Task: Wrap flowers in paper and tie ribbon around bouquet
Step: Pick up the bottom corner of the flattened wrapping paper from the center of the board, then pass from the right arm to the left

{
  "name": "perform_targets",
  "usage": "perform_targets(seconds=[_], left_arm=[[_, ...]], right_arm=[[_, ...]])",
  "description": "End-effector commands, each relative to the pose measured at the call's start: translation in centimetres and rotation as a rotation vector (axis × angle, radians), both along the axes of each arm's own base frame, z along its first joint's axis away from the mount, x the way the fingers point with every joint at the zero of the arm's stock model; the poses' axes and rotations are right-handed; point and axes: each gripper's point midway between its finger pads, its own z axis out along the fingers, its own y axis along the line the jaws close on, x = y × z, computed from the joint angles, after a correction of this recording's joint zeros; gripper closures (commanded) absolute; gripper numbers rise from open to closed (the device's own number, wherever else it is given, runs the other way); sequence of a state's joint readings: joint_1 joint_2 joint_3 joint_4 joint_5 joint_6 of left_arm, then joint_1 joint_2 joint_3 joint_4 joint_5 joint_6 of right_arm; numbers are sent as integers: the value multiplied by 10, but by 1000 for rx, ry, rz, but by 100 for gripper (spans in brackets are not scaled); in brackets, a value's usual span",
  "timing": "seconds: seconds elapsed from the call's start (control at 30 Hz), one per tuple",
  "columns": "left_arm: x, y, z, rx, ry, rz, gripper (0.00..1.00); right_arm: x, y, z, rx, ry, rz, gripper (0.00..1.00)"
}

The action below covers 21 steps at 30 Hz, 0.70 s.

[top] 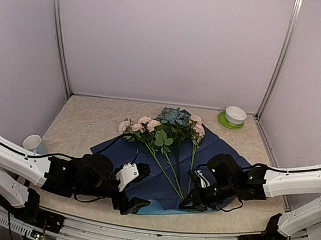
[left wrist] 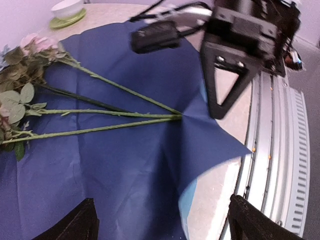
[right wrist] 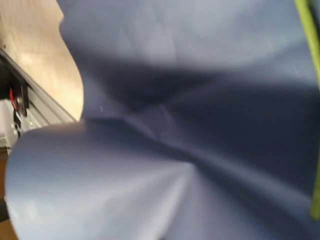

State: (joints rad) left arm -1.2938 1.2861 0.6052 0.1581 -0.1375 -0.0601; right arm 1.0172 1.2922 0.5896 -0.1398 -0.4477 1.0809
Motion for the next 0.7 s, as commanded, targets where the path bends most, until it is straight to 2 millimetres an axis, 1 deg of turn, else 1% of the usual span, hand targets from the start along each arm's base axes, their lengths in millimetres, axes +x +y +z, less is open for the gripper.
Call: perform_targets(seconds=[0.0, 0.03, 0.07, 0.13, 0.17, 0.2, 0.3, 0.33, 0.37, 0.43, 0.5, 0.53, 0.6, 0.67], left_arm=[[-26, -17, -16, 54, -125, -236, 8], [-25, -19, -26, 101, -135, -247, 7], [-23, -18, -30, 125, -146, -244, 6], [-13, -18, -41, 164, -171, -224, 4], [-7, -20, -42, 168, -173, -216, 3], [2, -21, -44, 172, -168, -195, 2], [40, -22, -49, 206, -143, -67, 2], [49, -22, -50, 214, -123, -46, 2], [52, -25, -52, 215, -96, -58, 2], [41, -37, -53, 187, -60, -160, 4], [30, -48, -55, 171, -66, -255, 9], [30, -52, -59, 183, -65, -273, 14], [28, -62, -63, 215, -17, -304, 27], [18, -72, -63, 222, 29, -375, 39]], right_arm=[[15, 4, -1, -45, -6, 19, 100], [17, 4, -2, -51, -7, 24, 100], [18, 5, -2, -54, -5, 31, 100], [20, 5, -2, -61, -8, 43, 100], [21, 3, -3, -67, -11, 48, 100], [22, 1, -4, -71, -12, 50, 100], [25, -2, -6, -57, -7, 79, 100], [26, -3, -5, -53, -9, 88, 100], [27, -4, -3, -52, -14, 96, 100], [32, -8, 1, -66, -36, 107, 100], [36, -12, 4, -80, -59, 116, 100], [38, -13, 4, -80, -62, 121, 100], [41, -15, 5, -66, -60, 127, 100], [45, -16, 6, -55, -62, 125, 100]])
